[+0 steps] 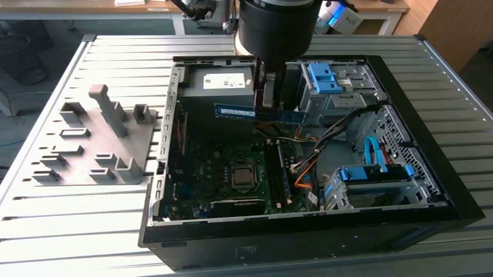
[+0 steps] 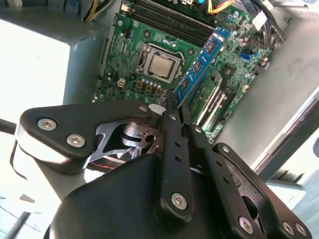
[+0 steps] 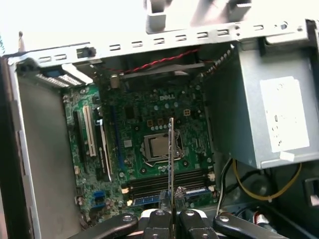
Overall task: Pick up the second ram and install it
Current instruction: 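Insert the second ram into the second slot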
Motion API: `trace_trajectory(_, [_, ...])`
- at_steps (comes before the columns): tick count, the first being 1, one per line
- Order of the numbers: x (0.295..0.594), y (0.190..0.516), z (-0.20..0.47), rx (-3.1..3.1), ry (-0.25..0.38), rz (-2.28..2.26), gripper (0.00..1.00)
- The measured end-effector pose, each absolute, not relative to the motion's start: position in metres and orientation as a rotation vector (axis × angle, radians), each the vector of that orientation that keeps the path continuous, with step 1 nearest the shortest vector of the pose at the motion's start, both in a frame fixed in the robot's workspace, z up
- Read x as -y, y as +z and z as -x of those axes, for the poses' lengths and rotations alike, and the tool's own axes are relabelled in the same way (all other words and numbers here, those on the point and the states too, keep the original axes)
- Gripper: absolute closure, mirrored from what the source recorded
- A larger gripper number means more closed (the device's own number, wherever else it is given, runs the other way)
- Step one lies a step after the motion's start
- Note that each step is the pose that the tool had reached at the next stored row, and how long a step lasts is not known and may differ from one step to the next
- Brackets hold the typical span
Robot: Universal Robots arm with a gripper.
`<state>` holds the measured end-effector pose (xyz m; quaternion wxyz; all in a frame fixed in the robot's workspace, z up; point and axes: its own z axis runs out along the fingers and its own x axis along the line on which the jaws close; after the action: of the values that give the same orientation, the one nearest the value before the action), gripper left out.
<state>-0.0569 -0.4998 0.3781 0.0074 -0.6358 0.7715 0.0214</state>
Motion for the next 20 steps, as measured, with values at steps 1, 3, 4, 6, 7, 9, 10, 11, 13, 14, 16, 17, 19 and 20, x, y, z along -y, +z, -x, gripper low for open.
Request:
trace_trajectory(1, [0.4998,0.3781,0.0569,-2.427,0.067,1.969,0.86])
trace_trajectory(3, [0.4998,0.3781,0.0569,-2.457,0.066,1.932,0.86])
trace_trajectory(4, [0.4998,0.3781,0.0569,-2.470,0.066,1.914,0.86])
trace_trajectory(6, [0.4999,0.3779,0.0569,-2.496,0.066,1.880,0.86])
trace_trajectory(7, [0.4999,0.3779,0.0569,-2.507,0.066,1.864,0.86])
trace_trajectory(9, [0.4999,0.3779,0.0569,-2.529,0.065,1.833,0.86])
trace_trajectory(10, [0.4999,0.3778,0.0569,-2.540,0.065,1.818,0.86])
trace_trajectory(11, [0.4999,0.3778,0.0569,-2.550,0.065,1.802,0.86])
trace_trajectory(13, [0.4999,0.3777,0.0569,-2.573,0.065,1.770,0.86])
trace_trajectory(14, [0.4999,0.3777,0.0569,-2.583,0.064,1.754,0.86])
trace_trajectory(16, [0.5000,0.3777,0.0569,-2.605,0.064,1.721,0.86])
trace_trajectory(17, [0.5000,0.3776,0.0569,-2.615,0.064,1.705,0.86])
trace_trajectory(19, [0.5000,0.3776,0.0569,-2.635,0.063,1.672,0.86])
trace_trajectory(20, [0.5000,0.3775,0.0569,-2.645,0.063,1.656,0.86])
